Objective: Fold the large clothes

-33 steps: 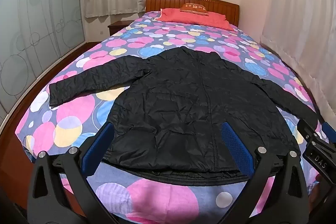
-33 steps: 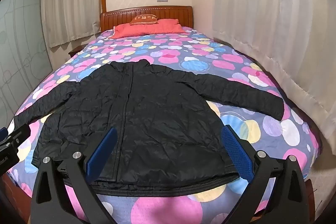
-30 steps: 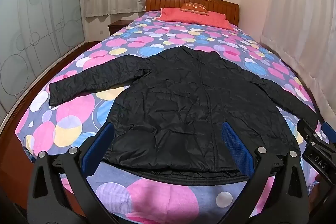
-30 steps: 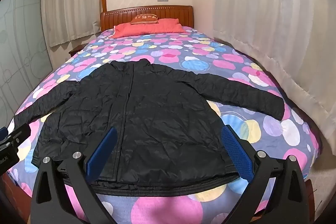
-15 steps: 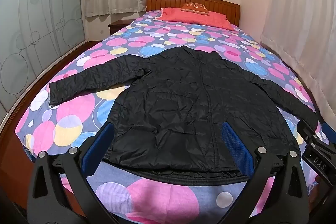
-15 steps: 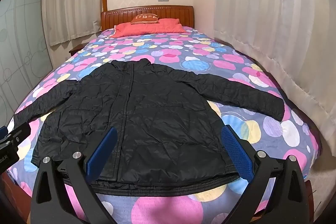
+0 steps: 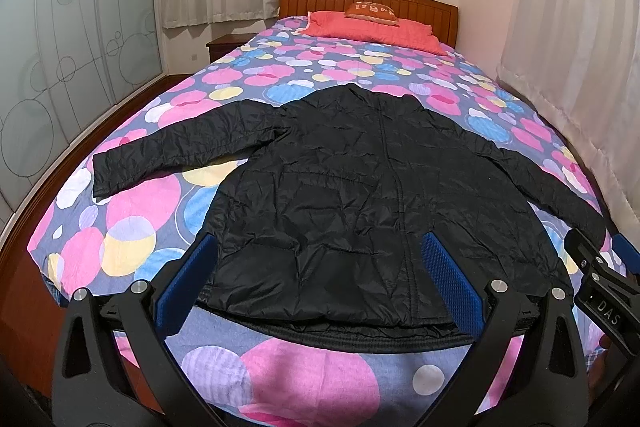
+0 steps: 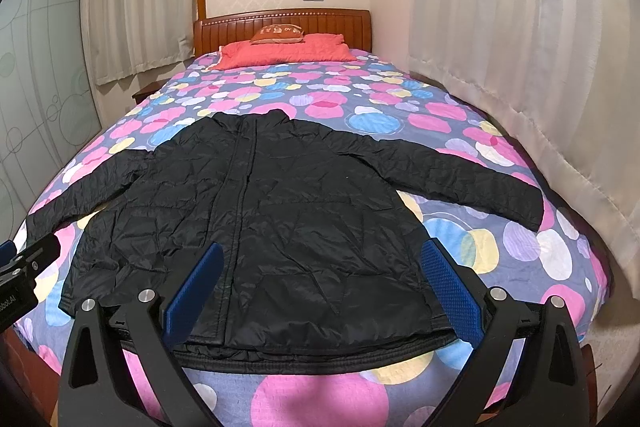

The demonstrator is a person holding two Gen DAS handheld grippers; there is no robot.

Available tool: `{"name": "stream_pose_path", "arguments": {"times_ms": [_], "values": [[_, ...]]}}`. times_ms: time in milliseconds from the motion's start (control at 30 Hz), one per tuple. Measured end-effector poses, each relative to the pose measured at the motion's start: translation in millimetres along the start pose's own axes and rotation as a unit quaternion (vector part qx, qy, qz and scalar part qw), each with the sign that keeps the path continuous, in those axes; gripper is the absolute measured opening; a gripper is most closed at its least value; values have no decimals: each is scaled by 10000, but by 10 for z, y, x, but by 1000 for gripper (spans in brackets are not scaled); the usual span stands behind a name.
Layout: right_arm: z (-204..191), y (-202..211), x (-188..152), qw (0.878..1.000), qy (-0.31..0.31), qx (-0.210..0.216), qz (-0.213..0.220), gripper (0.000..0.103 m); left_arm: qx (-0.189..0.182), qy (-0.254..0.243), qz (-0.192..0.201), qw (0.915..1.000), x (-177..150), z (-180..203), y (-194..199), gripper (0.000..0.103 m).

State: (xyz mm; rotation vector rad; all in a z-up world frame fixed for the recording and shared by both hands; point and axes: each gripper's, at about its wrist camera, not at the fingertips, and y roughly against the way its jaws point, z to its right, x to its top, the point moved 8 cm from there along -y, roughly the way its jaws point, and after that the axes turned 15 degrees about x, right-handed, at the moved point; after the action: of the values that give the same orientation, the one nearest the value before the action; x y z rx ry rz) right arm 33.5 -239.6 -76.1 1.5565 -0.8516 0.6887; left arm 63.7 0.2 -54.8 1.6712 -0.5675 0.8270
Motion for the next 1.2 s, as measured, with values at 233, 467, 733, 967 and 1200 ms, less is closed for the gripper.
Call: {"name": "stream_pose_path", "arguments": {"times_ms": [233, 467, 733, 967, 1200], "values": [[-2, -8, -6, 10000, 4, -2, -5, 98, -5, 3, -7, 10000, 1, -1, -3, 101], [1, -8, -8, 10000, -5, 0, -4, 98, -7, 2, -16, 10000, -1, 0, -9, 101], [6, -17, -14, 10000, 7, -6, -10, 98, -3, 6, -20, 10000, 2, -2, -6, 101], [5, -25, -22, 10000, 10, -2, -16, 98, -6, -1, -17, 10000, 0, -1, -14, 101], [3, -32, -27, 10000, 8, -5, -21, 98, -7, 3, -28, 10000, 2, -2, -10, 101]]}}
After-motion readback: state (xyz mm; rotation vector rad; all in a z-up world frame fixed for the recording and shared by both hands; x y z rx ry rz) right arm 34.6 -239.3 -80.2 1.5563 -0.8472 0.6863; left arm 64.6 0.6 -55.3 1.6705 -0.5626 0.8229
